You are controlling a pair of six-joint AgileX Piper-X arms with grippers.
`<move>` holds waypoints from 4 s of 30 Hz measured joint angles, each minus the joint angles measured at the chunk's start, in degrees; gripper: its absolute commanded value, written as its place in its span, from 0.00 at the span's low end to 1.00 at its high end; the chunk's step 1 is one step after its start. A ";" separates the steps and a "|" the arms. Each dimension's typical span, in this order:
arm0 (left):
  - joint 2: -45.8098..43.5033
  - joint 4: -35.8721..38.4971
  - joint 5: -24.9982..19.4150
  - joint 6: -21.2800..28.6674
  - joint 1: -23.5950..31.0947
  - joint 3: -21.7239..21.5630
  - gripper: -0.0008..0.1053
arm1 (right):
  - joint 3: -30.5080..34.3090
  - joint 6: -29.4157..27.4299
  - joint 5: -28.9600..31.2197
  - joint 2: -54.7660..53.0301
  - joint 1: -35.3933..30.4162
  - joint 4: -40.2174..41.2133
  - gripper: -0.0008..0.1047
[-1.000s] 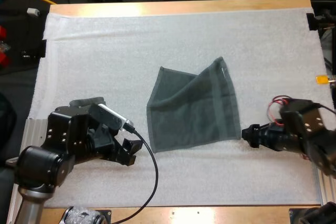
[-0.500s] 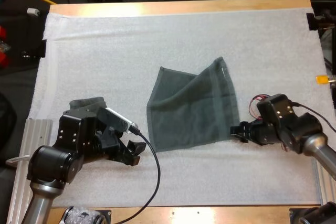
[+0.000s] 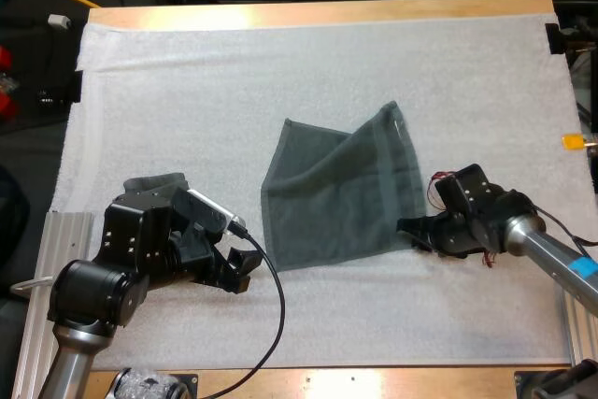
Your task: Pick towel from pile, fold and stack
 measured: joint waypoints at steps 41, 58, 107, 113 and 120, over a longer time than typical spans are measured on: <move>21.80 -7.99 -13.62 4.39 -18.34 0.00 0.66 | 0.00 2.95 2.84 -9.75 0.00 0.23 0.01; 40.30 -13.85 -18.45 7.17 -21.21 0.00 0.48 | 0.00 2.95 2.84 -9.75 0.00 0.89 0.01; 11.62 8.16 -13.30 4.68 -21.21 -4.86 0.01 | -0.39 15.94 6.39 -36.87 20.91 20.11 0.01; 15.89 -0.10 -13.30 4.68 -21.21 -4.76 0.01 | -0.39 18.66 12.46 -32.97 20.18 17.84 0.01; 27.41 -6.79 -16.08 4.68 -20.78 -4.76 0.01 | -0.47 19.28 10.24 -21.93 13.38 8.83 0.01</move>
